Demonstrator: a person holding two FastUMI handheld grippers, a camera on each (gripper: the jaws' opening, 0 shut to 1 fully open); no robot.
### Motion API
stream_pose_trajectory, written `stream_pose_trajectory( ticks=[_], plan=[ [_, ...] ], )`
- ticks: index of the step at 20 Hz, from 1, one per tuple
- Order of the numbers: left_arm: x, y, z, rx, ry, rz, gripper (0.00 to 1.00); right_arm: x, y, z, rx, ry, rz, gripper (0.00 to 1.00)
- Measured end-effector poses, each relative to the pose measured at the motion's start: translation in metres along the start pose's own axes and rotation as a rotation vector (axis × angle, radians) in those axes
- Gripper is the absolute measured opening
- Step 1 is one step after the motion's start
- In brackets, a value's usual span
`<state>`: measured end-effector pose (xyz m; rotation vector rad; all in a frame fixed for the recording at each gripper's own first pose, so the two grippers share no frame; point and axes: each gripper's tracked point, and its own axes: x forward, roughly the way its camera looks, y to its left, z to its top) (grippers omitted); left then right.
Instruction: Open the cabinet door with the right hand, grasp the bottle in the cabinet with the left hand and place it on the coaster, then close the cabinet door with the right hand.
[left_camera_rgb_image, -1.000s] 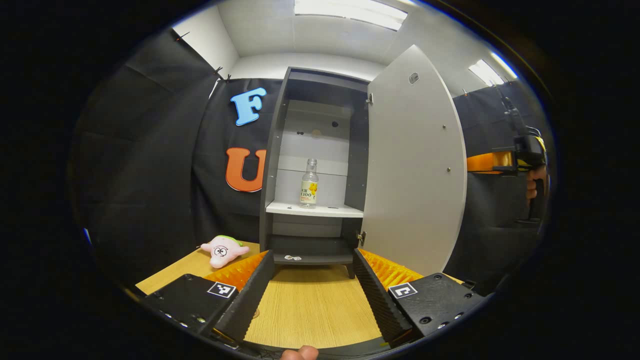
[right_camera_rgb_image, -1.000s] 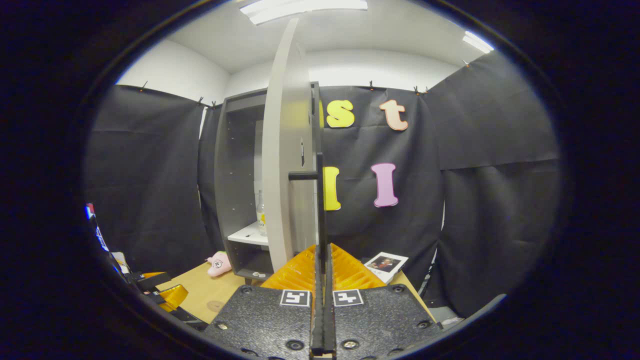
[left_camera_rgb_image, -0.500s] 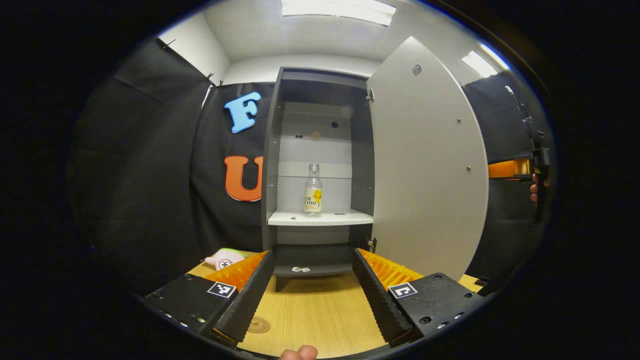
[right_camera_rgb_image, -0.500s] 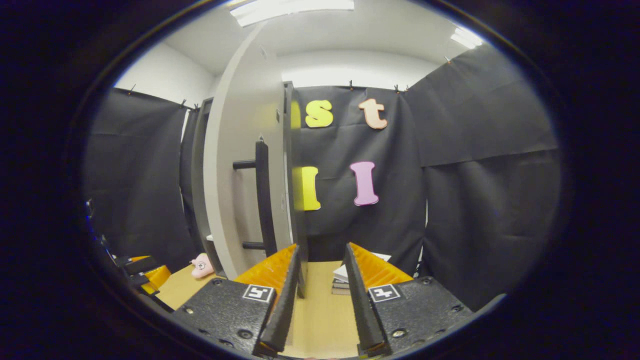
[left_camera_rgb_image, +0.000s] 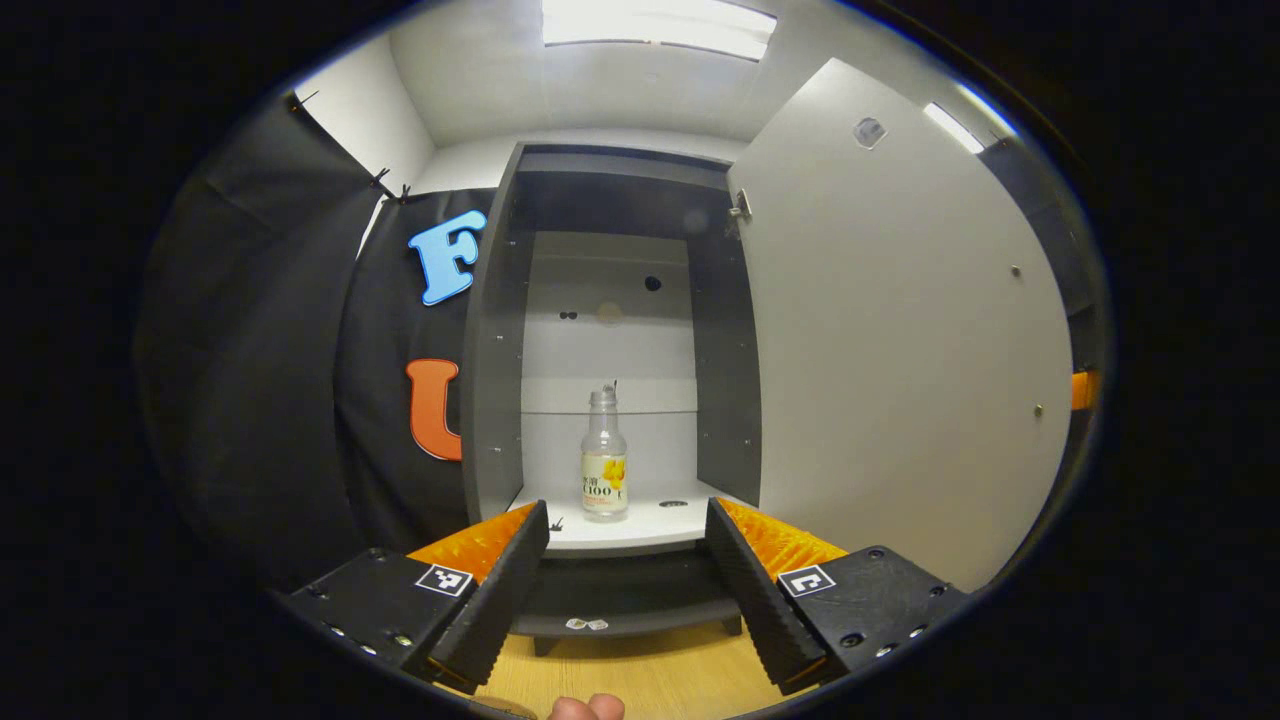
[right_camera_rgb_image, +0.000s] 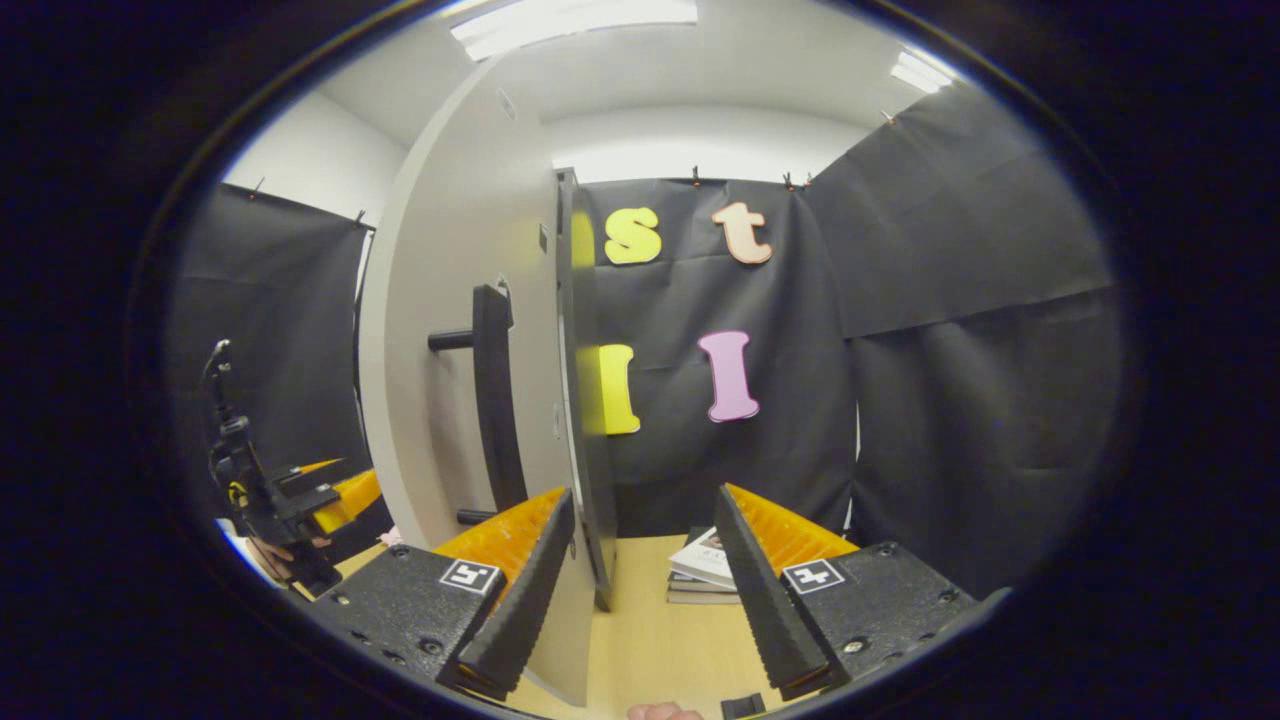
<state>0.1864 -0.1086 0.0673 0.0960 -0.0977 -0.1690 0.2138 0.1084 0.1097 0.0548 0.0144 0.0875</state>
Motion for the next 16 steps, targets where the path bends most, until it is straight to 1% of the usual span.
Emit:
stream_pose_trajectory(
  ticks=[2, 5, 7, 9, 13, 16],
  plan=[
    [0.037, 0.006, 0.005, -0.016, 0.008, 0.02, 0.95, 0.002, -0.001, -0.001, 0.005, 0.007, -0.001, 0.88],
    [0.091, 0.014, 0.008, 0.005, 0.014, 0.043, 0.95, 0.007, -0.003, -0.005, -0.003, 0.021, -0.009, 0.88],
    [0.124, 0.014, 0.004, 0.004, 0.028, 0.036, 0.95, 0.008, -0.002, -0.007, -0.013, 0.03, -0.015, 0.88],
    [0.153, 0.018, 0.003, 0.016, 0.04, 0.048, 0.95, 0.009, -0.005, -0.009, -0.016, 0.043, -0.026, 0.88],
    [0.199, 0.027, 0.009, 0.02, 0.029, 0.077, 0.95, 0.009, -0.005, -0.011, -0.008, 0.062, -0.022, 0.88],
    [0.22, 0.031, 0.006, 0.002, 0.048, 0.082, 0.95, 0.01, -0.005, -0.013, -0.005, 0.07, -0.021, 0.88]
  ],
)
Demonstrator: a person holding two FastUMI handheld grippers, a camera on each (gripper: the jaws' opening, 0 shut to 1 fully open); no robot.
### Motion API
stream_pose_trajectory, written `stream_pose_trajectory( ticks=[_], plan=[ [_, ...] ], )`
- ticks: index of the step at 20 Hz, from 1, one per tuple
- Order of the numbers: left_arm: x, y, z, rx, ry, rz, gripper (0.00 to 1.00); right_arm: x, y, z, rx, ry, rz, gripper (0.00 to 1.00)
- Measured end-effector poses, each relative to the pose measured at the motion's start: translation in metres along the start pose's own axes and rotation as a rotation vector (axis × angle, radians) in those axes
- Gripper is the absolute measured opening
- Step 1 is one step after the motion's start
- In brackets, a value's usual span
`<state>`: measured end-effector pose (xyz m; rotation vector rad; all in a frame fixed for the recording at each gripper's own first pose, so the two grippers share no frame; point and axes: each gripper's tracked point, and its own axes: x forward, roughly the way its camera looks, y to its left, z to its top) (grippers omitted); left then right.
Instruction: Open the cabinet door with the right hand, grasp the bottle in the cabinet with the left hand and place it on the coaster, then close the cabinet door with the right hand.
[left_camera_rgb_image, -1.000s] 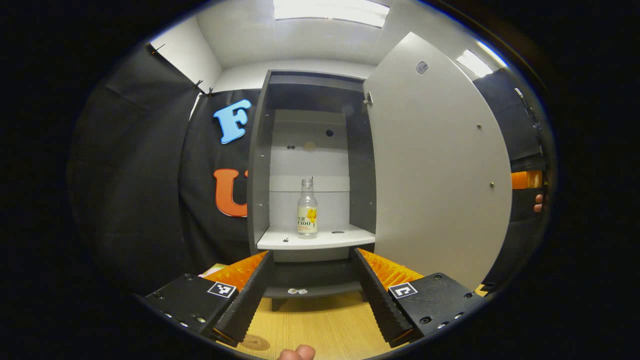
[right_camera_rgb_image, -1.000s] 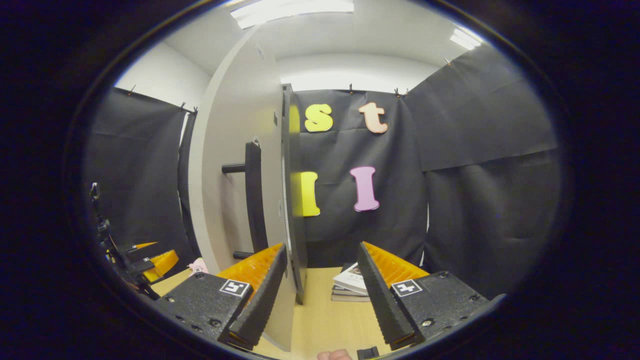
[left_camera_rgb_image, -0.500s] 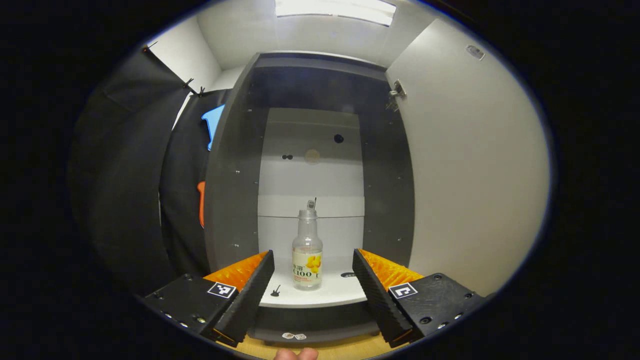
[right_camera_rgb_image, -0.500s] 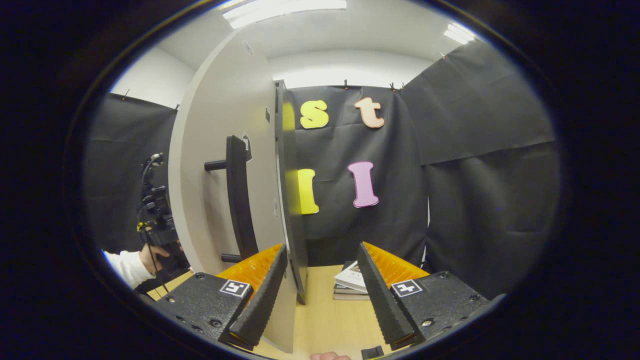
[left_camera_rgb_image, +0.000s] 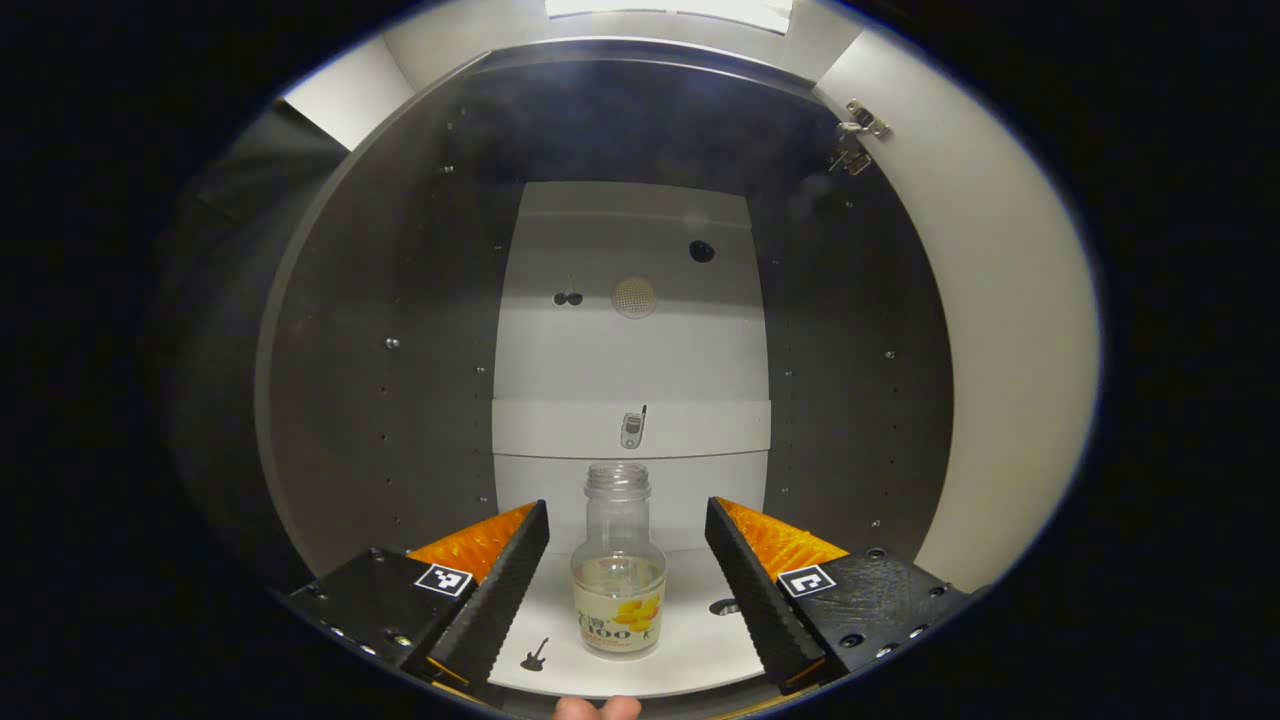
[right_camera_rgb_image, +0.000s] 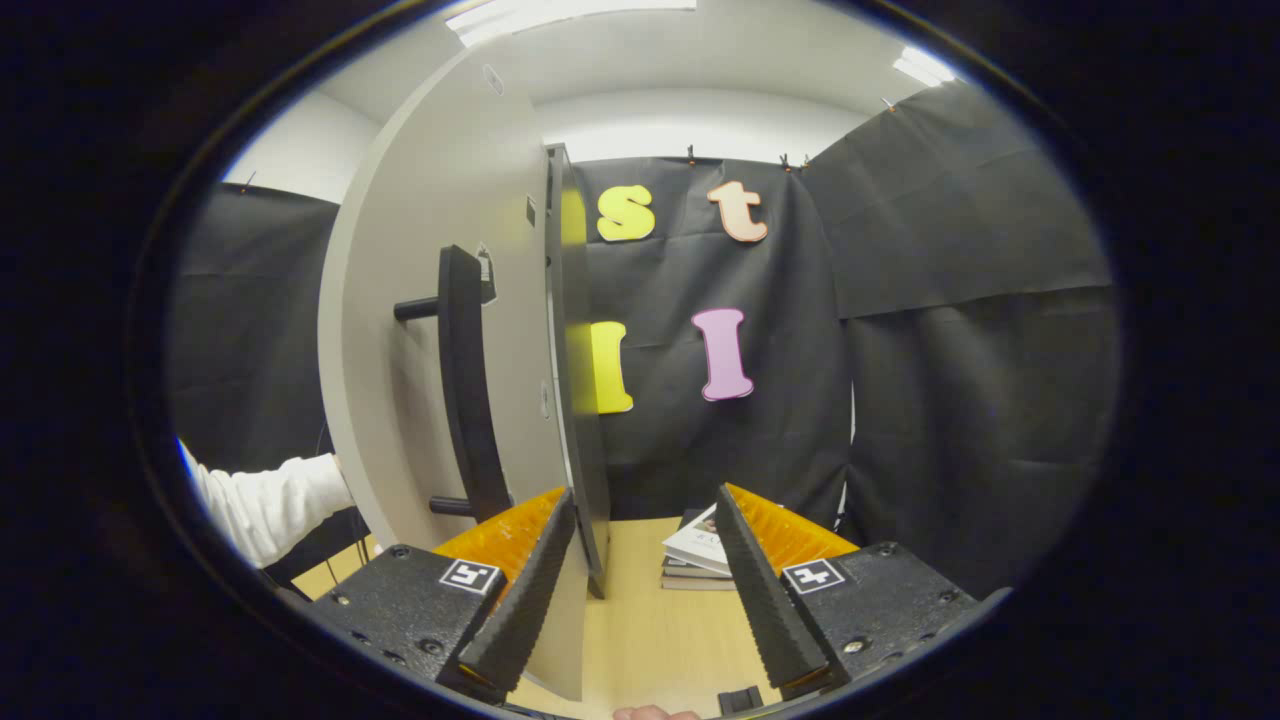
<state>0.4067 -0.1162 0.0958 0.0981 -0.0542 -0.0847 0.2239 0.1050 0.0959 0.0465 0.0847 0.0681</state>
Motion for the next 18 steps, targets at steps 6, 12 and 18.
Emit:
stream_pose_trajectory(
  ticks=[6, 12, 18],
  plan=[
    [0.022, 0.007, -0.015, 0.021, 0.038, 0.019, 0.95, 0.003, -0.002, 0.0, 0.009, -0.007, -0.004, 0.88],
    [0.033, 0.012, -0.022, 0.026, 0.058, 0.01, 0.75, 0.006, -0.004, -0.001, 0.02, -0.005, -0.015, 0.88],
    [0.019, 0.0, -0.008, 0.036, 0.007, -0.065, 0.46, 0.007, -0.005, -0.003, 0.012, -0.002, -0.024, 0.88]
  ],
)
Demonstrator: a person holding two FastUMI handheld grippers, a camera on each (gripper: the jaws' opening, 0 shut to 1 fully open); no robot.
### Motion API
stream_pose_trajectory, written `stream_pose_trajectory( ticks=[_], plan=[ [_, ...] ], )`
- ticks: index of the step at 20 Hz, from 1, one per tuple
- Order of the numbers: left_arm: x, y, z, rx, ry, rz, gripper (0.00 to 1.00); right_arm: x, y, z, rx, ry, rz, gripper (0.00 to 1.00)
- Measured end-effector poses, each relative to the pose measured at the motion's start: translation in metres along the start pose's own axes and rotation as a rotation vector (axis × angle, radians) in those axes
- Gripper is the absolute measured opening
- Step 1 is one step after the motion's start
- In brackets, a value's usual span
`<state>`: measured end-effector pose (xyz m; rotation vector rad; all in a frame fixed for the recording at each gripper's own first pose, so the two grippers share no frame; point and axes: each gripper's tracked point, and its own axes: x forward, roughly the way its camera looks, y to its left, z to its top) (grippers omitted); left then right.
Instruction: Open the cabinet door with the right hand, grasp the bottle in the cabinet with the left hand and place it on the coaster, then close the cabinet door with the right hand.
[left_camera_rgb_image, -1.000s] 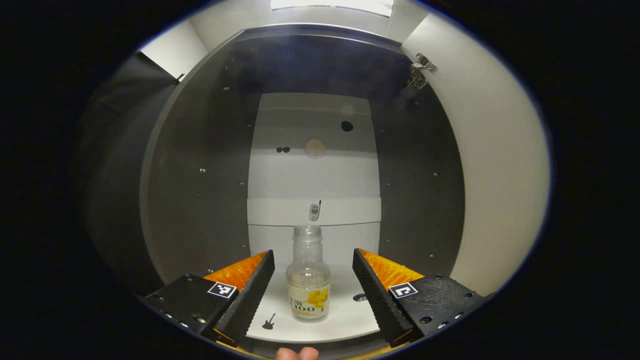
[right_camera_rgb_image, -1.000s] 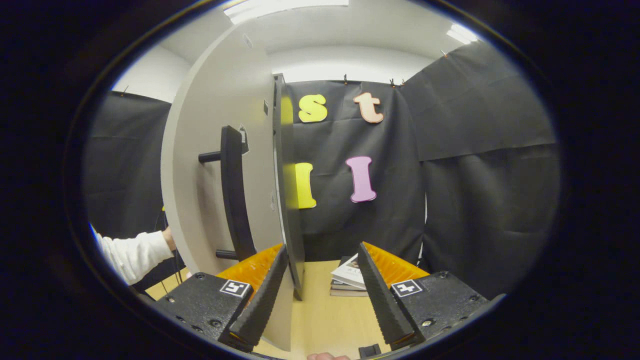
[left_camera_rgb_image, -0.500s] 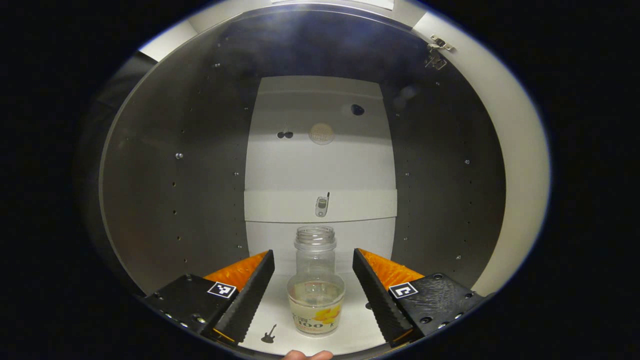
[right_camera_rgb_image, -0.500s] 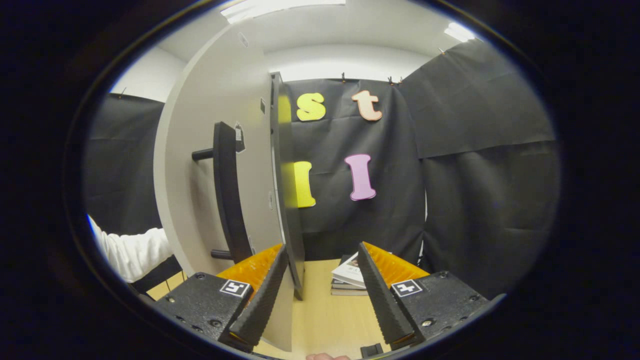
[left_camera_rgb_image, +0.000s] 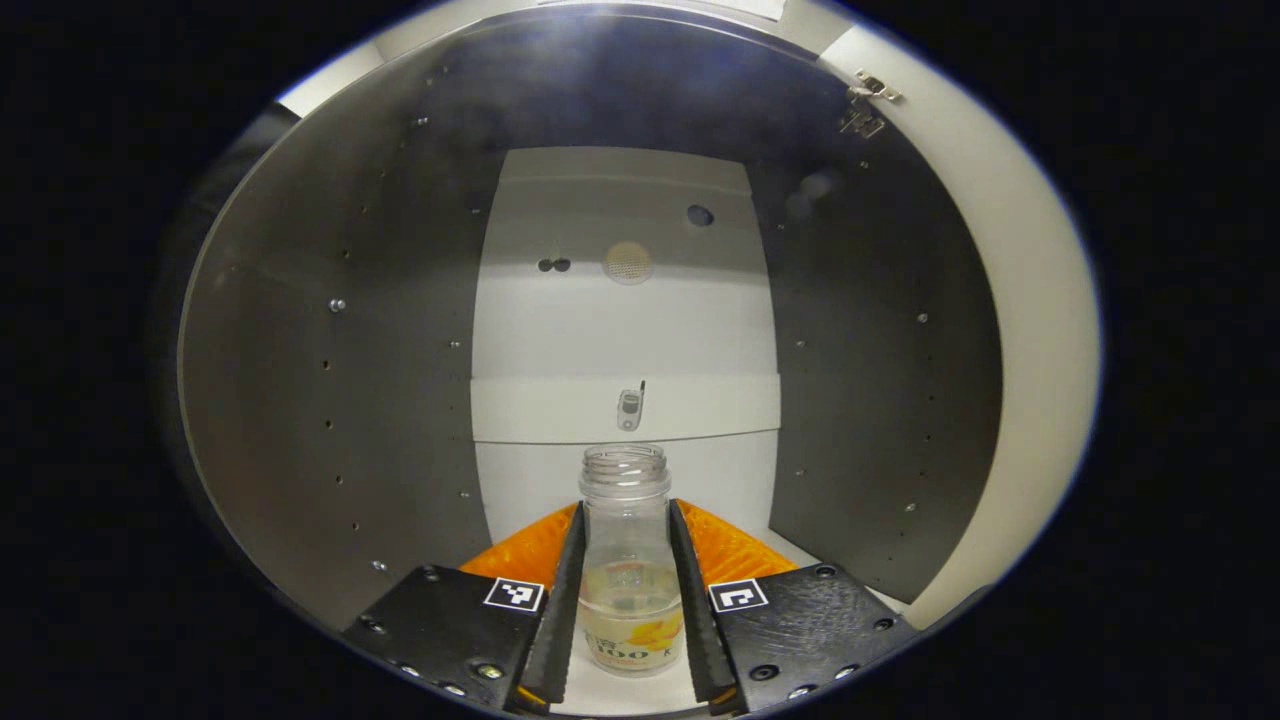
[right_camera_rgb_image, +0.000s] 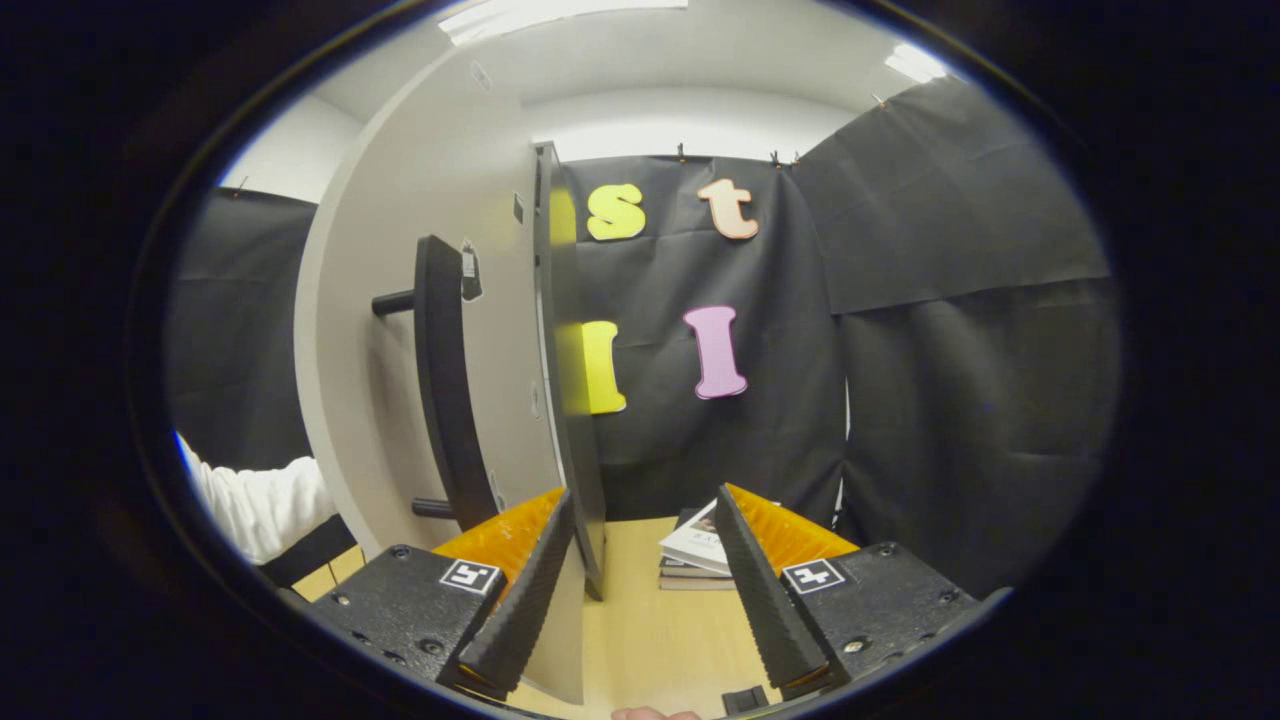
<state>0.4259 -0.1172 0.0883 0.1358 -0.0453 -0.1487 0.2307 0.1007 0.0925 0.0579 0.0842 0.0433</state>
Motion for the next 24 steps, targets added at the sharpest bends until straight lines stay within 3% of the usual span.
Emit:
stream_pose_trajectory(
  ticks=[5, 12, 16, 18, 24],
  plan=[
    [-0.036, -0.008, 0.014, -0.017, -0.016, -0.05, 0.45, -0.001, 0.0, 0.0, -0.002, -0.008, -0.005, 0.88],
    [-0.14, 0.013, -0.006, -0.084, -0.013, -0.084, 0.45, -0.001, 0.0, -0.002, 0.005, -0.022, -0.01, 0.88],
    [-0.198, 0.057, -0.036, -0.088, 0.0, -0.003, 0.45, -0.002, 0.0, -0.004, 0.012, -0.021, -0.008, 0.88],
    [-0.224, 0.083, -0.053, -0.04, -0.001, 0.062, 0.45, -0.002, 0.0, -0.005, 0.012, -0.014, -0.01, 0.88],
    [-0.284, 0.125, -0.142, 0.005, 0.082, 0.214, 0.45, -0.003, -0.001, -0.005, 0.009, -0.024, -0.021, 0.88]
  ],
)
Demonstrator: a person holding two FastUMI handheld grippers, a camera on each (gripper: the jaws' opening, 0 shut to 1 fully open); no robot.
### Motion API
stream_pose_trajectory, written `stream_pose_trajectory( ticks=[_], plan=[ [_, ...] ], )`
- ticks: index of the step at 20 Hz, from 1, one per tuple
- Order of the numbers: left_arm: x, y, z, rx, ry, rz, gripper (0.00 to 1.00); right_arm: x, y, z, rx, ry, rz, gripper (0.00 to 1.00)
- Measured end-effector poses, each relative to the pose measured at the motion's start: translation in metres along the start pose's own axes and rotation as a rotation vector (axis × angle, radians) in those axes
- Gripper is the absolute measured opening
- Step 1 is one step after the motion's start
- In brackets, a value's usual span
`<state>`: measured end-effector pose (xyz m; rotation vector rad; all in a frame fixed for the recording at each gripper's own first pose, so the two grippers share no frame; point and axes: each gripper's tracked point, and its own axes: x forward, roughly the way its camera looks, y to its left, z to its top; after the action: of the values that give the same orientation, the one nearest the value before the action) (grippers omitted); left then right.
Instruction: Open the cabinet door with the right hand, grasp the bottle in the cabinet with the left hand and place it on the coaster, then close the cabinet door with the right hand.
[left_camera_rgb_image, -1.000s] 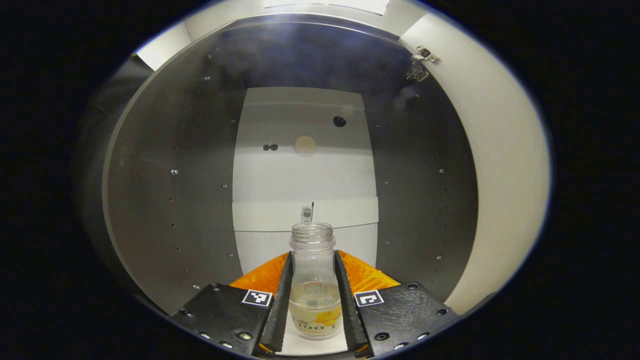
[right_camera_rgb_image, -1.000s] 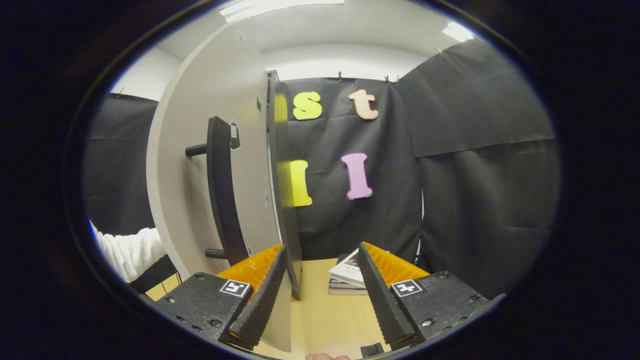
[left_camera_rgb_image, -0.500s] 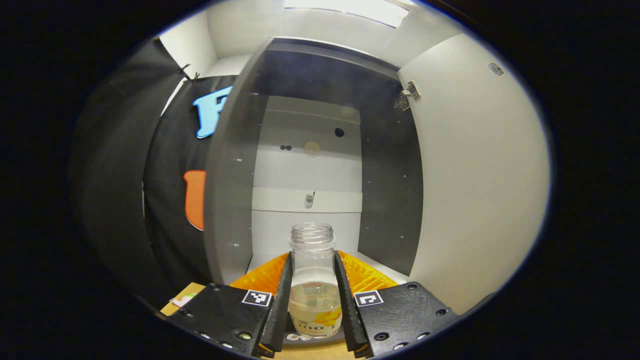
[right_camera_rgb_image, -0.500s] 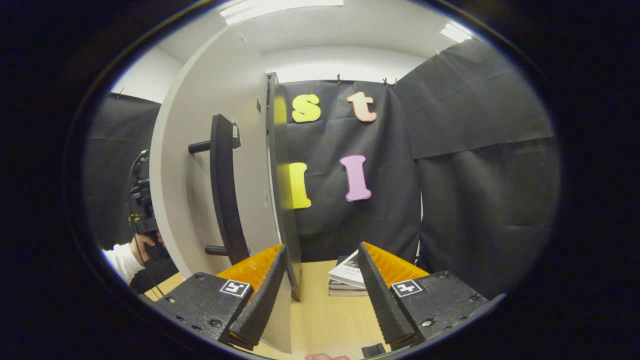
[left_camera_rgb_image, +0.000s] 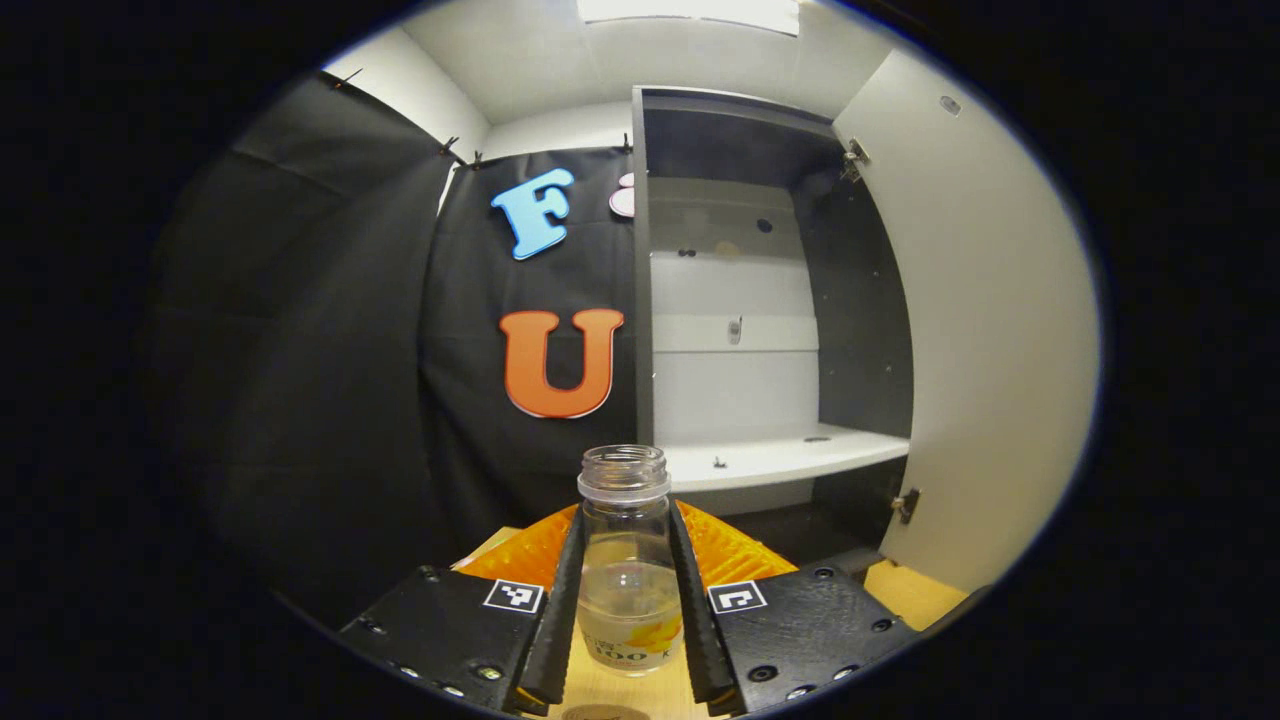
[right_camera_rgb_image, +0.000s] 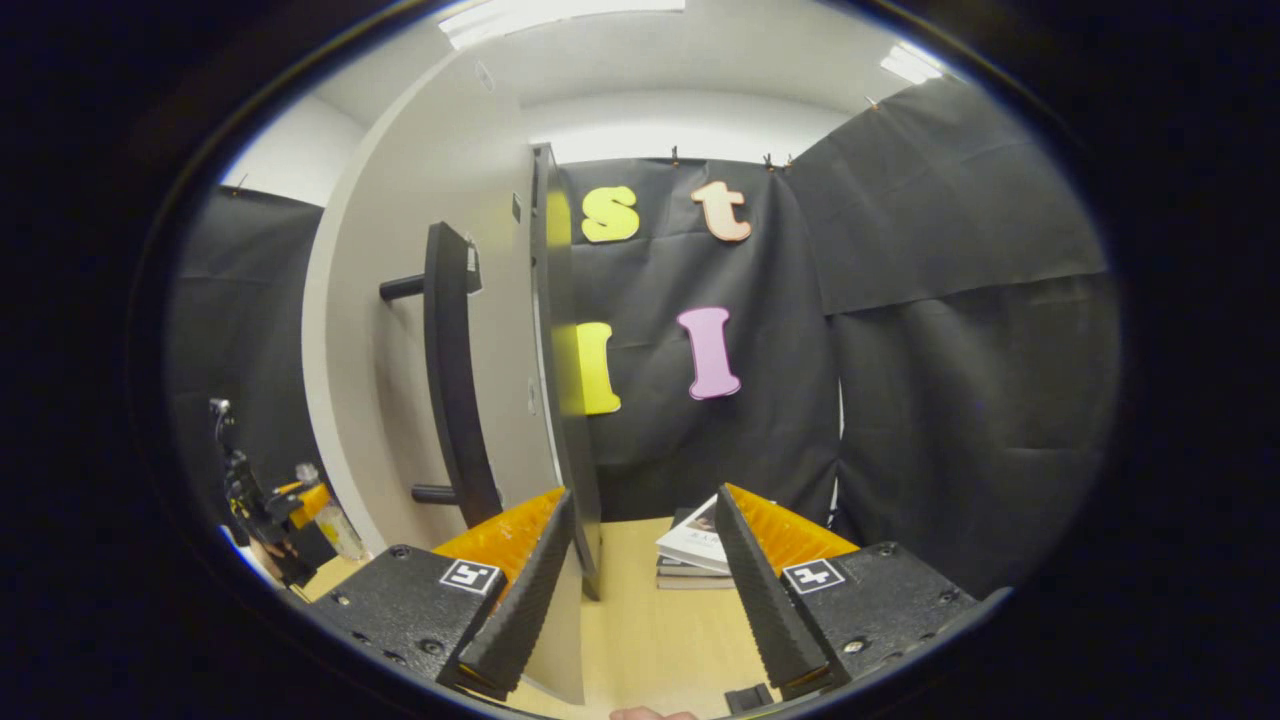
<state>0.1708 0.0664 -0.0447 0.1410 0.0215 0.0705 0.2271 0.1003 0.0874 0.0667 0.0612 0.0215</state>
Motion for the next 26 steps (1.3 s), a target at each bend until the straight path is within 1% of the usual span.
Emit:
stream_pose_trajectory(
  ticks=[2, 4, 7, 12, 13, 14, 15, 16, 17, 19, 24, 25, 26],
  plan=[
    [-0.013, 0.01, -0.032, 0.014, 0.018, 0.053, 0.46, 0.001, 0.0, -0.001, 0.017, -0.006, -0.001, 0.88],
    [-0.021, 0.014, -0.063, 0.015, 0.03, 0.087, 0.45, 0.001, 0.0, -0.002, 0.042, -0.007, 0.001, 0.88],
    [-0.028, 0.012, -0.113, -0.047, 0.09, 0.104, 0.45, 0.002, 0.001, -0.001, 0.059, -0.015, 0.001, 0.88],
    [-0.035, 0.022, -0.159, -0.083, 0.119, 0.169, 0.46, 0.0, 0.0, -0.004, 0.063, -0.002, -0.014, 0.88],
    [-0.038, 0.023, -0.164, -0.08, 0.116, 0.181, 0.46, 0.0, 0.0, -0.002, 0.058, -0.002, -0.021, 0.88],
    [-0.04, 0.024, -0.159, -0.065, 0.076, 0.19, 0.46, 0.0, -0.001, -0.003, 0.051, 0.001, -0.028, 0.88],
    [-0.04, 0.024, -0.161, -0.047, 0.069, 0.203, 0.46, -0.001, -0.002, -0.002, 0.044, 0.0, -0.036, 0.88],
    [-0.041, 0.02, -0.164, -0.027, 0.077, 0.199, 0.45, -0.001, -0.002, -0.001, 0.042, -0.001, -0.044, 0.88],
    [-0.043, 0.018, -0.162, -0.004, 0.052, 0.195, 0.45, -0.001, -0.002, -0.002, 0.045, 0.0, -0.049, 0.88],
    [-0.046, 0.015, -0.162, 0.026, 0.041, 0.189, 0.45, -0.001, -0.002, -0.003, 0.051, 0.005, -0.053, 0.88],
    [-0.046, 0.011, -0.163, 0.055, 0.036, 0.175, 0.45, -0.003, -0.002, -0.001, 0.049, 0.0, -0.063, 0.88],
    [-0.046, 0.013, -0.163, 0.066, 0.035, 0.184, 0.45, -0.004, -0.002, -0.001, 0.047, 0.0, -0.063, 0.88],
    [-0.045, 0.014, -0.165, 0.074, 0.04, 0.188, 0.48, -0.004, -0.002, -0.001, 0.043, 0.002, -0.06, 0.88]
  ],
)
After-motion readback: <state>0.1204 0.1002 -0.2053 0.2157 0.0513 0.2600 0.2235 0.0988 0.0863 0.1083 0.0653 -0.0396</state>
